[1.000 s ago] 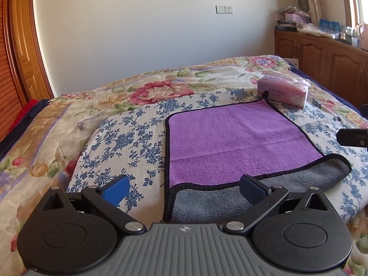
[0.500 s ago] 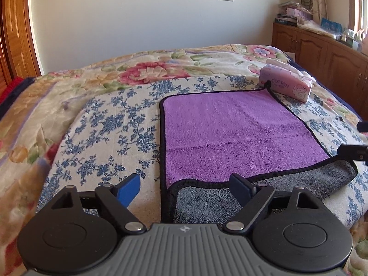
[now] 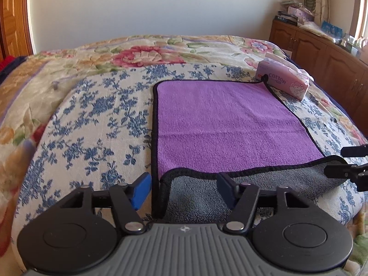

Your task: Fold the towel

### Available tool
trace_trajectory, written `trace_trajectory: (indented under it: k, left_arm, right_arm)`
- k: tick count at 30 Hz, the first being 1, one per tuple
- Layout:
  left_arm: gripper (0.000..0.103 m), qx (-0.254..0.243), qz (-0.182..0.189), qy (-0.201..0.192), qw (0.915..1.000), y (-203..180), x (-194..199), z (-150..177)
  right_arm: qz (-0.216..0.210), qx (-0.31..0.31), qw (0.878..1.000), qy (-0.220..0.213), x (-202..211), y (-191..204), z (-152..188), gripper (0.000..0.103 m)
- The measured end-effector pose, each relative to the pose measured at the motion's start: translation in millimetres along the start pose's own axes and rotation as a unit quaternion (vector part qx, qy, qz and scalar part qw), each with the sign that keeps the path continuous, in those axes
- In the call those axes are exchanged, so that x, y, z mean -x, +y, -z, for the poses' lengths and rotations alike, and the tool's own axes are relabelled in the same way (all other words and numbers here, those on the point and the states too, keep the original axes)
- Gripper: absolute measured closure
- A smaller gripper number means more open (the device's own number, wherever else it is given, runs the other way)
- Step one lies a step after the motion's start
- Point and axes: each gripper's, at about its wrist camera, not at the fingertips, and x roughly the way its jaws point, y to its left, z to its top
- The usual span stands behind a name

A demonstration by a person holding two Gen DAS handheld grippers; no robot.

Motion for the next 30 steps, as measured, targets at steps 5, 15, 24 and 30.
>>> trace_trajectory:
  k: [5,15,24,30]
  left_arm:
    - [0.047,0.016,0.009,0.013,0.9997,4,-4,2]
    - [0.062,0.035,0.024,0.014,0.9990,6,-4,2]
    - [0.085,0.032,0.024,0.006,0.9992,6,-2,2]
    - [0.095,0.029,0.024,-0.002,0.9993,5,1,2]
  right_arm:
    - [-0.004,-0.010,1.000,0.018,-3,-3,2,0.022]
    - [-0.013,-0.032,0.999,0.034,-5,-9,3,0.039]
    - [-0.005,-0.031,0.999,0.034,-2,-12,1,0.078]
    - [0.000,-0.023,0.999,0.033,-2,-14,2,0.095]
